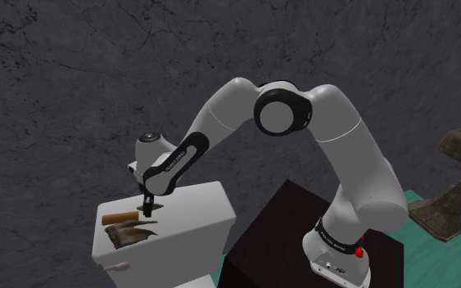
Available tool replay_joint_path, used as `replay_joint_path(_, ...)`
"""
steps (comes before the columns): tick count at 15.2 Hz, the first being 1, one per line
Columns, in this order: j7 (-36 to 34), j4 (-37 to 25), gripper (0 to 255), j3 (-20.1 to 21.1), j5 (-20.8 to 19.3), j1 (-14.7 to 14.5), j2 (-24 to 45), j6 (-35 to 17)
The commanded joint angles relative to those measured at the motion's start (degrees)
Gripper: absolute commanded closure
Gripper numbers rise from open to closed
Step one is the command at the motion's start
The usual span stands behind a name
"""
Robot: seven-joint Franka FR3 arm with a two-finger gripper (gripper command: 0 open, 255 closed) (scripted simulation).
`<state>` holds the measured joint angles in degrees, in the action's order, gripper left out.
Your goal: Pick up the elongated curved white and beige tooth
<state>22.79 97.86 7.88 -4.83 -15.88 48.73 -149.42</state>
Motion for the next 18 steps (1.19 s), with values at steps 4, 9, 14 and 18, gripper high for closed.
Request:
replay_joint_path(4, -0.1, -0.6, 255, -0.1, -0.1, -0.2, 1.1, -0.6)
replay_joint_path(9, 0.0, -0.1, 255, -0.1, -0.1, 0.0, 1.0, -0.9)
replay_joint_path(14, 0.0, 0.1, 255, 0.0, 0.0, 0.0, -0.2, 0.1)
replay_joint_path(18, 0.0, 1.2, 255, 0.3, 0.2, 0.3, -2.9, 1.7)
